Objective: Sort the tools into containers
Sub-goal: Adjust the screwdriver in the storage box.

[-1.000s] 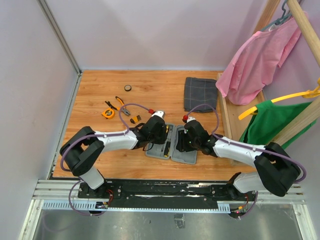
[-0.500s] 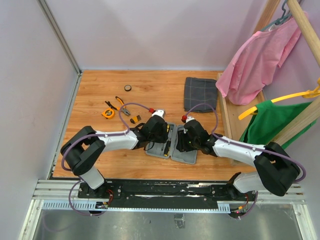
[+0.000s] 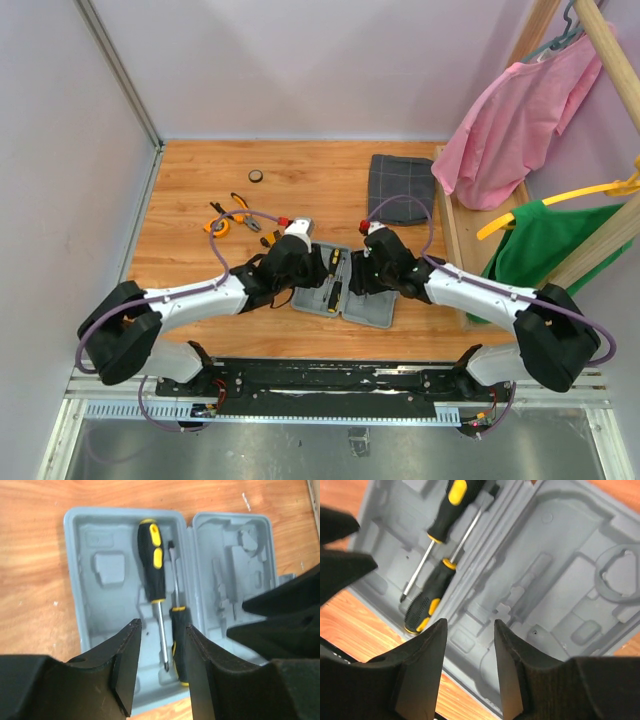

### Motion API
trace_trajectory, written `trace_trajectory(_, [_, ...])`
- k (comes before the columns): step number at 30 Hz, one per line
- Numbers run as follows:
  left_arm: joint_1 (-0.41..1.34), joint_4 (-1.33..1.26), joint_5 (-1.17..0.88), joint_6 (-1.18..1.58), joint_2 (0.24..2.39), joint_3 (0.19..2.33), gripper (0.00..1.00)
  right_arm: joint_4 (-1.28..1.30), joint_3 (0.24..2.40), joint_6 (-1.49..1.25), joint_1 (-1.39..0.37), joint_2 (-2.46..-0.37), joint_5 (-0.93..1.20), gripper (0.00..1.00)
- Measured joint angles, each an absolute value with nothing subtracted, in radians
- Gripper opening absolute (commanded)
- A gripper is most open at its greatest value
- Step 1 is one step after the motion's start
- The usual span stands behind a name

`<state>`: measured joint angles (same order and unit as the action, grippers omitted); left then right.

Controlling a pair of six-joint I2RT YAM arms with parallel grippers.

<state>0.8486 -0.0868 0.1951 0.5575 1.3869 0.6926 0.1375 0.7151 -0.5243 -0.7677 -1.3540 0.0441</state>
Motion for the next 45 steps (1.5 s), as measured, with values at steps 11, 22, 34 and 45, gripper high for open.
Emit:
trace_trajectory(11, [0.849,-0.083,0.196,0.598,1.211,0.5,0.41,0.19,0.995,-0.592,-0.767,-1.528,-0.026,0.39])
trace_trajectory(22, [0.849,-0.082,0.184,0.603,1.164,0.475,0.4,0.271,1.197,-0.657,-0.757,-1.76,-0.084,0.28])
trace_trajectory(34, [0.849,-0.087,0.178,0.603,1.164,0.475,0.4,0.313,1.261,-0.659,-0.749,-1.842,-0.101,0.26])
trace_trajectory(45, [0.849,-0.09,0.17,0.602,1.179,0.475,0.4,0.327,1.265,-0.659,-0.749,-1.851,-0.096,0.28])
